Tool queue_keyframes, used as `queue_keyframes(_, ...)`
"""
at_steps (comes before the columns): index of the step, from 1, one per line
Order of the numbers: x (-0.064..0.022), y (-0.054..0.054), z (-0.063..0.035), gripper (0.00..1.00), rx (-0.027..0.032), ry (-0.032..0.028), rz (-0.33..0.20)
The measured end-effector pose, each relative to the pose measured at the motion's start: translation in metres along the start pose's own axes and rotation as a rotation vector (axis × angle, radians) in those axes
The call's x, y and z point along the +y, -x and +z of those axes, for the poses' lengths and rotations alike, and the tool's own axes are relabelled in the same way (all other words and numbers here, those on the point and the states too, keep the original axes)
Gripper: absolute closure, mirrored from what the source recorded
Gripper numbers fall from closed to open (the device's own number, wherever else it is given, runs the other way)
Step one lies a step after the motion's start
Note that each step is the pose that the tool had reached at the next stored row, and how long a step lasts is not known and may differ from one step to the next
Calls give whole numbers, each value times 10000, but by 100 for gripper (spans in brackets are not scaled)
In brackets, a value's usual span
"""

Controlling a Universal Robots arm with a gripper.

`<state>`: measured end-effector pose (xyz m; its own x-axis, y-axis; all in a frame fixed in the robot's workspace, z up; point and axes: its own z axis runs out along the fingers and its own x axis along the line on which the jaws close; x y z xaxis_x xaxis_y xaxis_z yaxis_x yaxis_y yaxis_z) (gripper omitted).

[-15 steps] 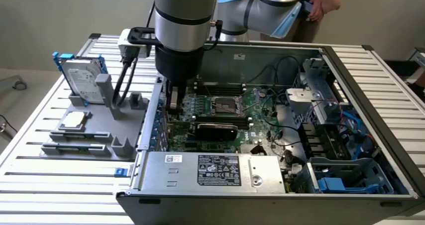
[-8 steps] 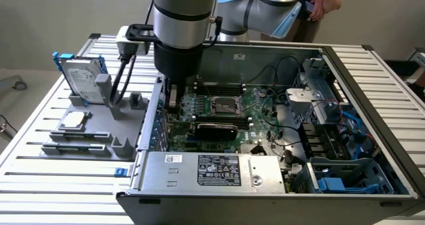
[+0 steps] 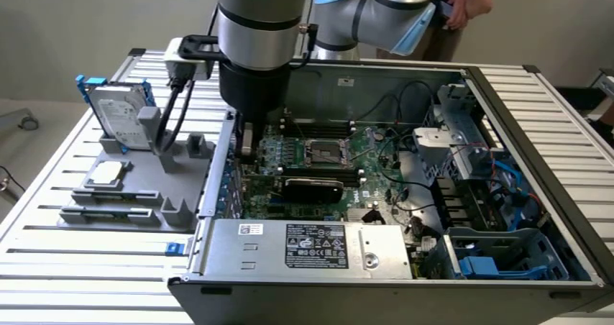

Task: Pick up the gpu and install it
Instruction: 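Insert the gpu into the slot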

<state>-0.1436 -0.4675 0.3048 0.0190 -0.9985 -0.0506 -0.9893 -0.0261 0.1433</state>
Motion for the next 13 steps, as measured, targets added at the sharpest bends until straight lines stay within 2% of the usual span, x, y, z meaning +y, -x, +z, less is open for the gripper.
queue_keyframes(8,24,-3,4,89,3,0,-8)
queue_keyframes(13,26,-52,-1,89,23,5,-113)
